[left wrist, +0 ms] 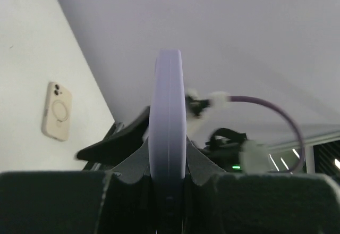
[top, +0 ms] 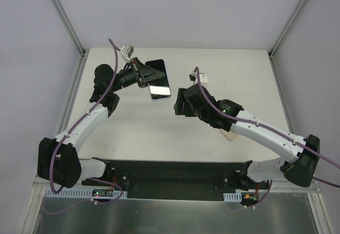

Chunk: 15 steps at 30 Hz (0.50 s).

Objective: Take the phone out of the phone case
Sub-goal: Remove the phone case from the phone.

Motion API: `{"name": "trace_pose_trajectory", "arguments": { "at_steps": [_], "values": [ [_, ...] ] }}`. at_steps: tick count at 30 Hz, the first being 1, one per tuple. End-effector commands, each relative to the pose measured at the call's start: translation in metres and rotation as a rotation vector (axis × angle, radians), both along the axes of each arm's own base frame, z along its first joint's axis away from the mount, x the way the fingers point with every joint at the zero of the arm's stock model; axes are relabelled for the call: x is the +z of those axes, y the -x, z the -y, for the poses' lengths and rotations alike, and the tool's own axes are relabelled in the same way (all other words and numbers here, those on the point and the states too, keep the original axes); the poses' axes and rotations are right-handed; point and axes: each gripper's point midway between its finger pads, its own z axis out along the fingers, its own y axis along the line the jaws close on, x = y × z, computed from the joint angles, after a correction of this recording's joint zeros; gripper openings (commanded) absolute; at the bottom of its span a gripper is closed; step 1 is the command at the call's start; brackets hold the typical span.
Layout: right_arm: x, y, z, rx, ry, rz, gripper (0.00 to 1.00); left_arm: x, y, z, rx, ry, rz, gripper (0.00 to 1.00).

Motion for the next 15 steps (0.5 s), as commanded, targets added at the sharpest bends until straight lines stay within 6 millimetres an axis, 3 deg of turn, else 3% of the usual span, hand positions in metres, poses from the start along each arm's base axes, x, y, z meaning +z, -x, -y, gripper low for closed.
{"name": "trace_pose_trajectory", "arguments": {
  "at_steps": [1,5,6,7,9,10,11,12,14,15],
  "values": [
    [-0.045,0.016,0.000,0.037,0.018,-0.143,0.62,0.084,0.043,-0.007,-0.066,0.128,0.255,0.00],
    [-0.045,0.020,0.000,0.032,-0.046,-0.149,0.60,0.084,0.044,-0.008,-0.064,0.127,0.257,0.00],
    [-0.032,0.014,-0.006,0.037,-0.124,-0.107,0.60,0.083,0.043,-0.009,-0.062,0.125,0.254,0.00],
    [-0.030,0.022,-0.002,0.069,-0.180,-0.098,0.60,0.082,0.042,-0.009,-0.060,0.125,0.250,0.00],
    [-0.002,0.015,-0.006,0.099,-0.327,-0.017,0.62,0.079,0.041,-0.010,-0.058,0.126,0.239,0.00],
    [0.017,0.024,-0.005,0.154,-0.402,0.009,0.63,0.077,0.039,-0.010,-0.056,0.127,0.236,0.00],
    [0.018,0.026,-0.003,0.178,-0.429,0.017,0.63,0.077,0.038,-0.011,-0.061,0.141,0.216,0.00],
    [0.038,0.021,0.002,0.186,-0.495,0.067,0.63,0.074,0.037,-0.011,-0.062,0.149,0.200,0.00],
    [0.050,0.032,-0.003,0.281,-0.572,0.069,0.64,0.075,0.035,-0.011,-0.076,0.185,0.181,0.00],
    [0.068,0.029,-0.003,0.303,-0.632,0.117,0.64,0.073,0.034,-0.011,-0.081,0.193,0.170,0.00]
  ]
}}
